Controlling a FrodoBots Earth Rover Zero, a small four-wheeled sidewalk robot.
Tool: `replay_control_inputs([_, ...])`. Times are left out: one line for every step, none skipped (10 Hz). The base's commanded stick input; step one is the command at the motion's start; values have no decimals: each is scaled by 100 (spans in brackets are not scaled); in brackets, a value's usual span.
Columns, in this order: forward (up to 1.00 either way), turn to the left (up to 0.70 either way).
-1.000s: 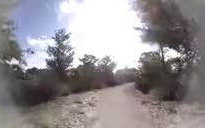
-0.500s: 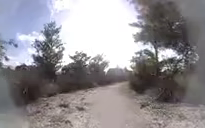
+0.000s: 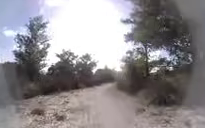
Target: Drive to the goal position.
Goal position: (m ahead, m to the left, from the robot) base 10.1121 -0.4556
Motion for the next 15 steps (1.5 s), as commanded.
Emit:
replay_control_inputs([70,0])
replay_control_inputs([70,0])
replay_control_inputs([70,0])
replay_control_inputs([70,0])
replay_control_inputs([70,0])
replay_control_inputs([70,0])
replay_control_inputs([70,0])
replay_control_inputs([70,0])
replay_control_inputs([70,0])
replay_control_inputs([70,25])
replay_control_inputs([70,35])
replay_control_inputs([70,29])
replay_control_inputs([70,0])
replay_control_inputs([70,0])
replay_control_inputs([70,0])
